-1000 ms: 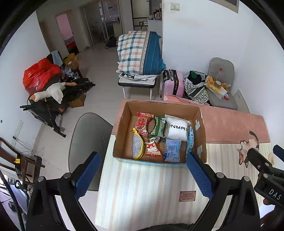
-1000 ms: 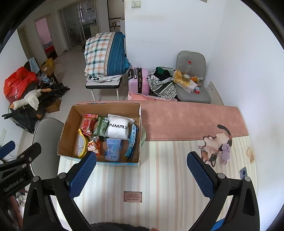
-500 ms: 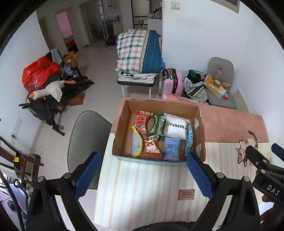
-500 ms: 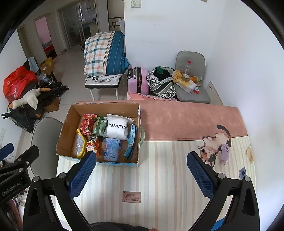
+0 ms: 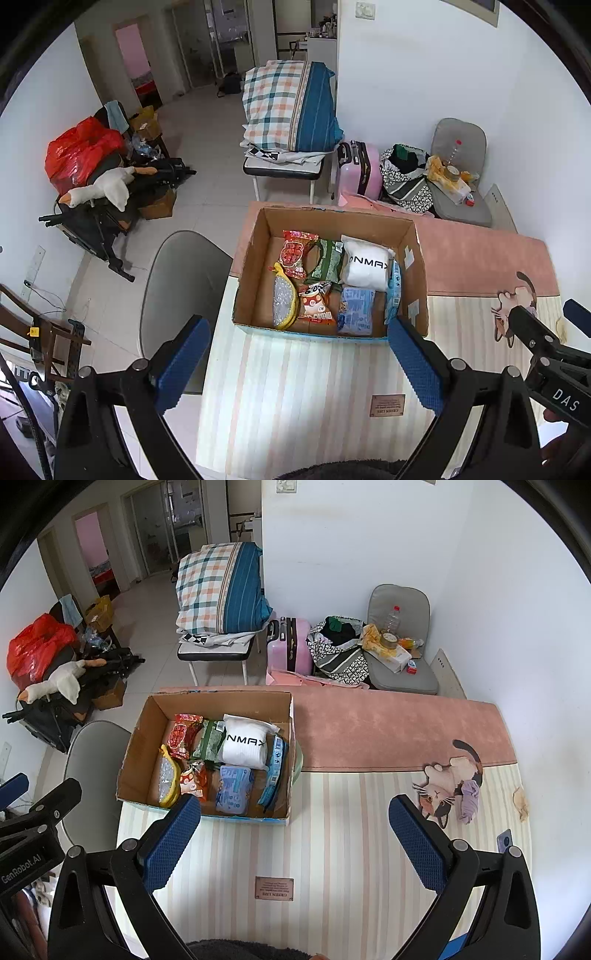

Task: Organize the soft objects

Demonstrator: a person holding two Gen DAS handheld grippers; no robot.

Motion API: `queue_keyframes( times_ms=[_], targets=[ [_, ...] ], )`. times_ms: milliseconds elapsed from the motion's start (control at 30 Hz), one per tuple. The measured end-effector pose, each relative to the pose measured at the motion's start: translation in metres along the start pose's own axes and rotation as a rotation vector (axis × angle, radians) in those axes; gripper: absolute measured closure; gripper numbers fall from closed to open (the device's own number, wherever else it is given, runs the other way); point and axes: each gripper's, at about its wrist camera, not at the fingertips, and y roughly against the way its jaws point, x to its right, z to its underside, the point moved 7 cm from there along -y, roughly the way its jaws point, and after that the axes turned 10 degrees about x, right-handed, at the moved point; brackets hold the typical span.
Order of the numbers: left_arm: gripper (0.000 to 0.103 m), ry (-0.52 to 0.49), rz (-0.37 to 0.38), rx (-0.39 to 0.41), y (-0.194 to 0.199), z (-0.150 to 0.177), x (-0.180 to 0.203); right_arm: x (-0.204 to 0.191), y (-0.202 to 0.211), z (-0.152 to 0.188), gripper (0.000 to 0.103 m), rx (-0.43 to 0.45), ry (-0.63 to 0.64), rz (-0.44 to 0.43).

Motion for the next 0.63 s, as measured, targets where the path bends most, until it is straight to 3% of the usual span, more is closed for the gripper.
queue_keyframes(
  times_ms=[633],
  targets=[
    [0.004, -0.008, 0.017, 0.06, 0.008, -0.012, -0.002, 0.01, 0.011, -0.008, 0.0, 0.019, -0.014, 0.002]
  ],
)
